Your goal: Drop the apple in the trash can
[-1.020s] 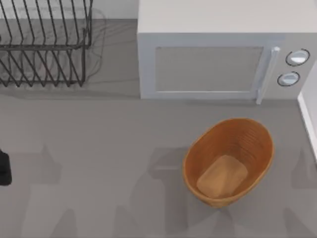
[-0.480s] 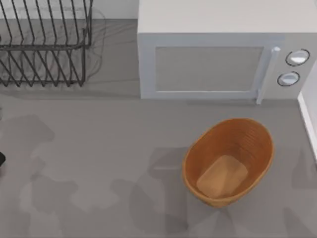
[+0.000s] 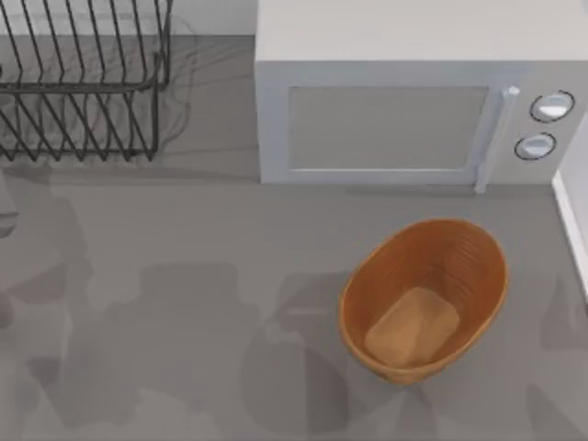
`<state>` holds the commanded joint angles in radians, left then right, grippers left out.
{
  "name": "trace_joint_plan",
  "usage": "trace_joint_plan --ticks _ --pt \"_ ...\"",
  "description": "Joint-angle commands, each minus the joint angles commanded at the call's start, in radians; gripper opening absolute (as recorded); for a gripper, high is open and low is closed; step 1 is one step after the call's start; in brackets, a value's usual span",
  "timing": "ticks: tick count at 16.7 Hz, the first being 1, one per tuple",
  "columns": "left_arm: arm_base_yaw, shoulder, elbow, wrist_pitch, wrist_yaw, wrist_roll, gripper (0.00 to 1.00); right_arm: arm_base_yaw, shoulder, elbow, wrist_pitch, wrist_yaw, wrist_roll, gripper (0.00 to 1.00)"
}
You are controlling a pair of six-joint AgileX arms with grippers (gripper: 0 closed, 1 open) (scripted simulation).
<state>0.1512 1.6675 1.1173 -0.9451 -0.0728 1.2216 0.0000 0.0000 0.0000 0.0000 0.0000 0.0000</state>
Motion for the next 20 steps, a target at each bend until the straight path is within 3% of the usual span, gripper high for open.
trace_joint_plan --ticks 4,10,20 --pt "0.01 0.097 0.078 -0.053 -0.005 0.076 1.0 0.0 0.0 0.0 0.0 0.0 0.0 1.0" --pt "0.006 0.097 0.074 -0.048 -0.005 0.076 1.0 0.0 0.0 0.0 0.0 0.0 0.0 1.0" --pt "0.029 0.22 -0.072 0.221 -0.005 0.098 1.0 0.0 0.0 0.0 0.0 0.0 0.0 1.0"
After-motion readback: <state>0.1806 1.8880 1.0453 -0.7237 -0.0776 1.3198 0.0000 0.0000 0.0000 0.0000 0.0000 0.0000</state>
